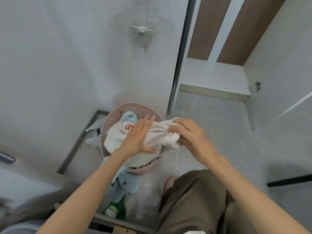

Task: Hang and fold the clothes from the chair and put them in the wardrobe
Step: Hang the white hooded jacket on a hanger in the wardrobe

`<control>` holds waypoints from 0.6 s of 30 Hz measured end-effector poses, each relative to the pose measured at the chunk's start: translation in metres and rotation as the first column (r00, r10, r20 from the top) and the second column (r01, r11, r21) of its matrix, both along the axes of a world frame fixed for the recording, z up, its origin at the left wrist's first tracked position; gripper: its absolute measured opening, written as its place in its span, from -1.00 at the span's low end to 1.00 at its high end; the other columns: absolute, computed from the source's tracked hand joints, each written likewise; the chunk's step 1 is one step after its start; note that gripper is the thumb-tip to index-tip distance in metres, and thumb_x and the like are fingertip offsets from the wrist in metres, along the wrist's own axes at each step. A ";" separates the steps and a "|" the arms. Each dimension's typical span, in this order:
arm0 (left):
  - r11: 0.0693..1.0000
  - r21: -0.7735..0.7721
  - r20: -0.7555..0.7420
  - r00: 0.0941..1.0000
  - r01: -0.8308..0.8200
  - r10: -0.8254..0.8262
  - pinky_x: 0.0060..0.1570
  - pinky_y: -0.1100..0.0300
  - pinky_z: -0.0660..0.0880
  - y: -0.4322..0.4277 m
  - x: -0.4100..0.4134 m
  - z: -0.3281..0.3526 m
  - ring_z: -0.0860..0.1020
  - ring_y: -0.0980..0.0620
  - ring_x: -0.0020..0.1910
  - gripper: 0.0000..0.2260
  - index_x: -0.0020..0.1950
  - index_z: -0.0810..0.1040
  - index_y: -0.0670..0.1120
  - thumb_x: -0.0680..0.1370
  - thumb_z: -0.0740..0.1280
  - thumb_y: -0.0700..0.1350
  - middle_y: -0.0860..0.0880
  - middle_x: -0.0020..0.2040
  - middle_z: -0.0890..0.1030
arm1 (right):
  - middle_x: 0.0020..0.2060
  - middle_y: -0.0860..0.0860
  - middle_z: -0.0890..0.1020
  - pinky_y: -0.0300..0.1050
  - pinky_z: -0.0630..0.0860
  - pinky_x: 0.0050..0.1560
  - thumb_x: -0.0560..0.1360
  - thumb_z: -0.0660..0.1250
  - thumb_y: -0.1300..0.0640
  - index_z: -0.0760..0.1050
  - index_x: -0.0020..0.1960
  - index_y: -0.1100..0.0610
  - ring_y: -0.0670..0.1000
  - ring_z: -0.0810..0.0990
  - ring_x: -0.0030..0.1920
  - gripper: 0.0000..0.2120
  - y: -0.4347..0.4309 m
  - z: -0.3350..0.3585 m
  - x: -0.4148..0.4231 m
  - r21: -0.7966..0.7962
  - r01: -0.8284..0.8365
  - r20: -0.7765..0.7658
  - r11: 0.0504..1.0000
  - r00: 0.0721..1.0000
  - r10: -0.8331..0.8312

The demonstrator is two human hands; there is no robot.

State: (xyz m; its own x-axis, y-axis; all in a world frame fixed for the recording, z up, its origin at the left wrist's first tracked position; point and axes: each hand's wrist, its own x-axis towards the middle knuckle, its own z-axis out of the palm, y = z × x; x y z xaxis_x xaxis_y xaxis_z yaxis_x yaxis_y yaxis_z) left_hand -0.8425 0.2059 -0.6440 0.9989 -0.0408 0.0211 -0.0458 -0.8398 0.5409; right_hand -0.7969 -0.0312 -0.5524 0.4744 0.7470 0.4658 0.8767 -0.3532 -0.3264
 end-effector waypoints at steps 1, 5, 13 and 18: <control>1.000 0.026 -0.020 1.000 0.013 -0.012 0.44 -0.08 0.07 -0.006 0.011 -0.001 0.01 -0.07 0.54 0.07 0.55 -0.13 0.16 0.22 0.42 0.36 0.00 0.58 0.01 | 0.12 0.06 0.55 -0.11 0.46 0.07 0.57 0.24 0.15 0.56 0.09 0.17 0.11 0.52 0.15 -0.82 -0.007 0.006 0.000 0.010 0.020 0.038 1.000 0.999 -0.020; 1.000 0.003 -0.030 0.999 -0.012 0.012 0.41 -0.22 0.13 -0.029 0.040 -0.009 0.31 0.00 0.42 -0.30 0.49 0.15 0.21 0.42 0.32 0.33 0.10 0.42 0.39 | 0.08 0.10 0.57 -0.17 0.43 0.10 0.51 0.39 0.27 0.56 0.09 0.19 0.11 0.53 0.10 -0.84 -0.036 0.019 0.002 0.088 0.112 0.182 0.990 0.975 -0.127; 0.987 -0.118 0.202 0.971 -0.105 0.127 -0.07 0.03 0.44 -0.066 0.055 0.040 0.52 -0.06 -0.03 -0.74 0.20 0.34 0.14 0.56 0.00 0.02 -0.04 0.03 0.55 | 0.08 0.08 0.56 -0.09 0.47 -0.33 0.20 0.50 0.43 0.52 0.11 0.09 0.16 0.54 -0.07 -0.46 -0.087 0.022 0.015 -0.130 0.513 0.271 0.848 0.841 -0.467; 0.995 -0.073 0.358 0.933 0.067 -0.037 -0.09 0.12 0.34 -0.121 0.099 0.129 0.47 0.00 -0.03 -0.72 0.23 0.34 0.18 0.56 0.01 0.03 0.02 0.02 0.50 | 0.09 0.08 0.57 -0.07 0.50 -0.30 0.16 0.51 0.43 0.51 0.14 0.02 0.15 0.52 -0.20 -0.37 -0.104 0.039 0.024 -0.160 0.676 0.295 0.719 0.728 -0.619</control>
State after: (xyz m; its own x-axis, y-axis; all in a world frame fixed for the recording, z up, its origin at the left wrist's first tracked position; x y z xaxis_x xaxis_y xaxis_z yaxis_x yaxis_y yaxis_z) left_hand -0.7436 0.0847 -0.5153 0.9217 -0.0752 0.3805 -0.2904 -0.7840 0.5486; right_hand -0.7734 -0.1353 -0.5135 0.7978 0.3909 0.4590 0.4365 -0.8997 0.0074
